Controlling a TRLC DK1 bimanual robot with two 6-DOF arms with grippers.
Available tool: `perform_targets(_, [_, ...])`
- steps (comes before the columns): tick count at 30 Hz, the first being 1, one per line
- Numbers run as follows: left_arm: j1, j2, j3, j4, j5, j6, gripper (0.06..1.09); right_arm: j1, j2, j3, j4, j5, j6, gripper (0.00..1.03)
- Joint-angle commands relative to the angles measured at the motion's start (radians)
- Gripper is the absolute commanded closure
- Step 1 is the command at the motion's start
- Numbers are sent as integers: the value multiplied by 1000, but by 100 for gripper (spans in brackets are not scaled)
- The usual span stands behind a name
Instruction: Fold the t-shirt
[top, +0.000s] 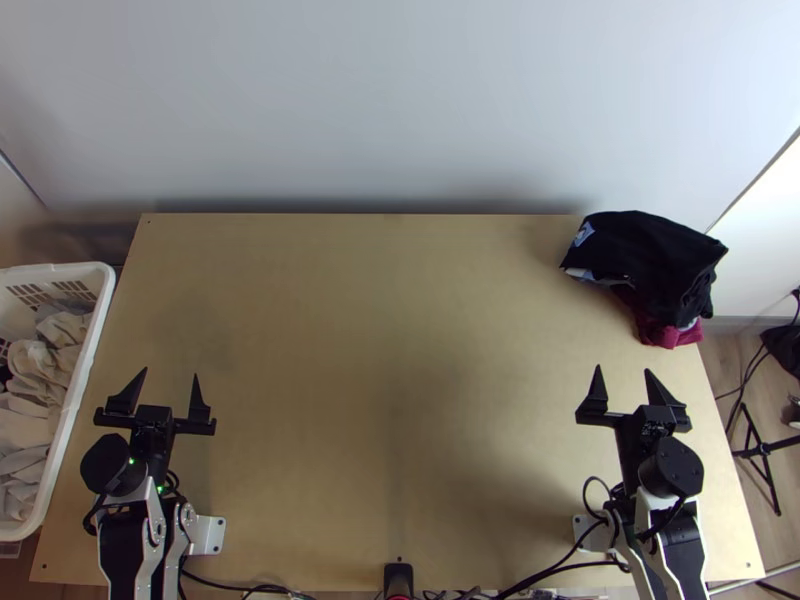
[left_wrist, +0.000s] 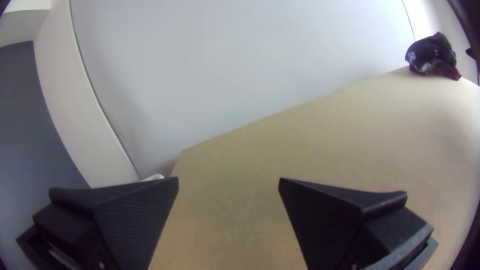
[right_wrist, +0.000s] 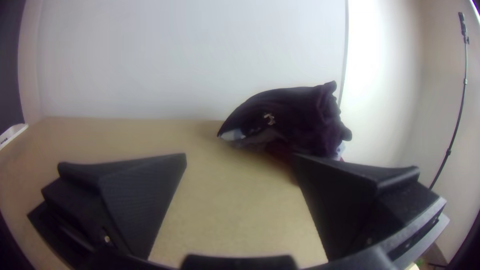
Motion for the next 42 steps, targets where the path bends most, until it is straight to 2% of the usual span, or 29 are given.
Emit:
perform_targets(1, [0, 0, 0, 0, 0, 0, 11, 1, 0, 0, 0, 0, 1, 5])
perform_targets(5, [3, 0, 0, -3, 2, -1, 11, 0, 0, 0, 0, 0, -1, 5])
perform_targets(6, [-9, 2, -1, -9, 47, -32, 11, 1, 0, 0, 0, 0, -1, 5])
perform_targets(7, [-23, 2, -1, -18, 137, -72, 11, 0, 0, 0, 0, 0, 1, 5])
perform_targets(8, [-41, 0, 0, -32, 241, -70, 11, 0, 0, 0, 0, 0, 1, 5])
perform_targets(9, [-61, 0, 0, -46, 309, -61, 11, 1, 0, 0, 0, 0, 1, 5])
perform_targets(12, [-98, 2, 0, -47, 324, -66, 11, 0, 0, 0, 0, 0, 1, 5])
perform_targets(14, [-98, -1, 3, -28, 289, -61, 11, 1, 0, 0, -1, -3, 24, 5])
perform_targets(16, [-87, -1, 8, -8, 231, -27, 11, 9, 0, 0, -44, 0, 211, 5])
perform_targets(18, [-64, 2, 2, 0, 88, 25, 11, 9, 0, 2, -70, -1, 344, 5])
perform_targets(20, [-14, 2, 2, 3, 48, 28, 11, 26, -3, 3, -87, 0, 493, 5])
perform_targets(22, [65, -1, 3, 9, 48, 31, 11, 39, -3, 3, -75, 5, 458, 5])
perform_targets(24, [72, -1, 16, 32, 40, -38, 11, 16, -1, 2, -41, 46, 399, 5])
perform_targets(27, [63, 2, 40, 58, -46, -161, 11, -14, 0, 2, 49, 118, 194, 5])
perform_targets(30, [58, 3, 75, 65, -95, -193, 11, -17, -1, 5, 103, 166, 28, 5])
perform_targets(32, [58, 20, 100, 75, -135, -193, 11, -19, -4, 13, 120, 187, -33, 5])
perform_targets(34, [63, 95, 158, 78, -182, -195, 11, -22, -3, 31, 195, 193, -105, 5])
perform_targets(36, [77, 246, 252, 58, -230, -216, 11, -17, 12, 65, 203, 190, -127, 7])
perform_targets(39, [112, 490, 440, -43, -234, -285, 11, -10, 80, 131, 206, 190, -122, 4])
perform_targets(42, [137, 667, 609, -146, -233, -362, 11, -5, 192, 241, 135, 190, -76, 4])
